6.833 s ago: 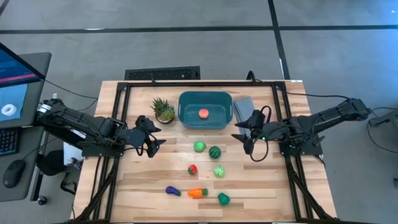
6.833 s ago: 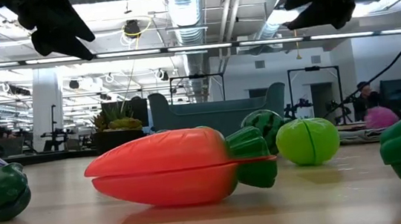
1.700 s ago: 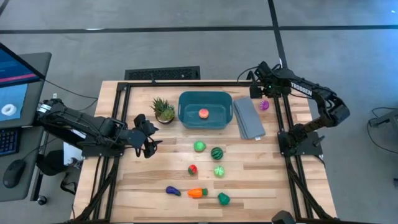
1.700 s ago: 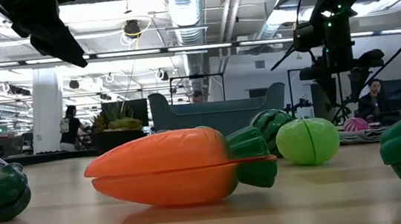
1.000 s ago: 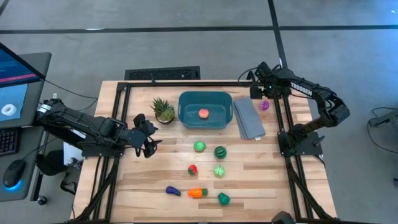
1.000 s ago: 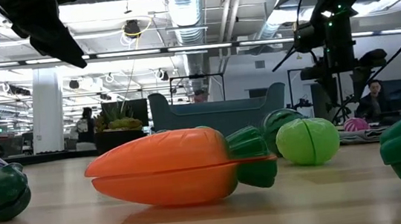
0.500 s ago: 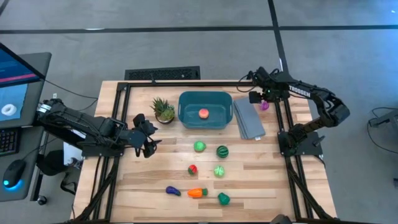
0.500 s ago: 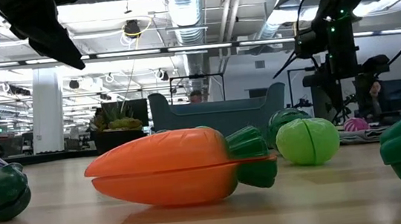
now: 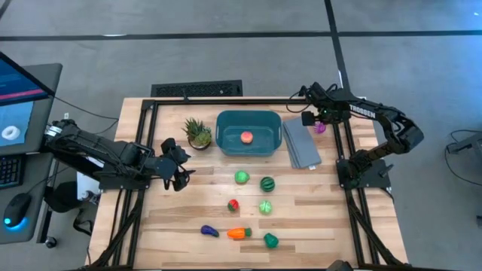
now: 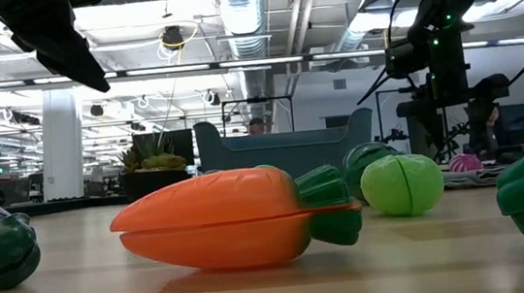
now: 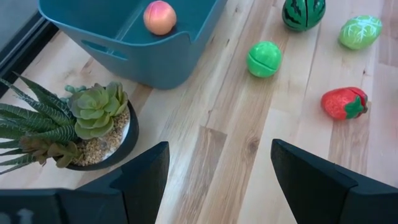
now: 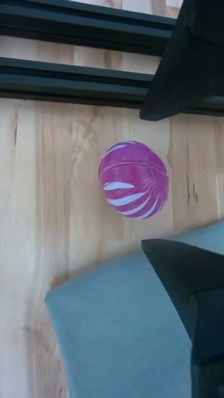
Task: Pick and placing Produce into tupperware
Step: Put the onion into the blue bin
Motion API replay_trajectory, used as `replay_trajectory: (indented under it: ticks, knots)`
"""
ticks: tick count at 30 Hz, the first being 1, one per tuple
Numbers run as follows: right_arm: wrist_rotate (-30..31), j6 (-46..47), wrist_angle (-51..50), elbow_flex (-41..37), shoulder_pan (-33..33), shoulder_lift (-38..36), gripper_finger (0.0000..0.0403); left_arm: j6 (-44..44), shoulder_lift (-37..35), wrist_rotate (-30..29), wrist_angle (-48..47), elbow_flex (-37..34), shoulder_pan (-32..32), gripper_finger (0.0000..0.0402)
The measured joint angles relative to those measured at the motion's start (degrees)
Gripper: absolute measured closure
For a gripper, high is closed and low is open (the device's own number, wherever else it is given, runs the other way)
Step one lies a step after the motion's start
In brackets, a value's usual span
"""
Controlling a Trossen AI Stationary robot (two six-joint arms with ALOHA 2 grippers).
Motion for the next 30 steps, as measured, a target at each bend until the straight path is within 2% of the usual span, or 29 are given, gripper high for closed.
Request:
replay_trajectory:
  ticks: [4,30]
  knots:
    - [0.02,0.24,0.2,-0.01,0.0,0.0,0.0033,0.0,0.0,-0.01,-0.13,0.0,0.02,0.013]
    - [4.0,-0.44,6.29,-3.88,0.79,0.0,0.0037,-0.33,0.0,-0.16,-0.16,0.0,0.0,0.013]
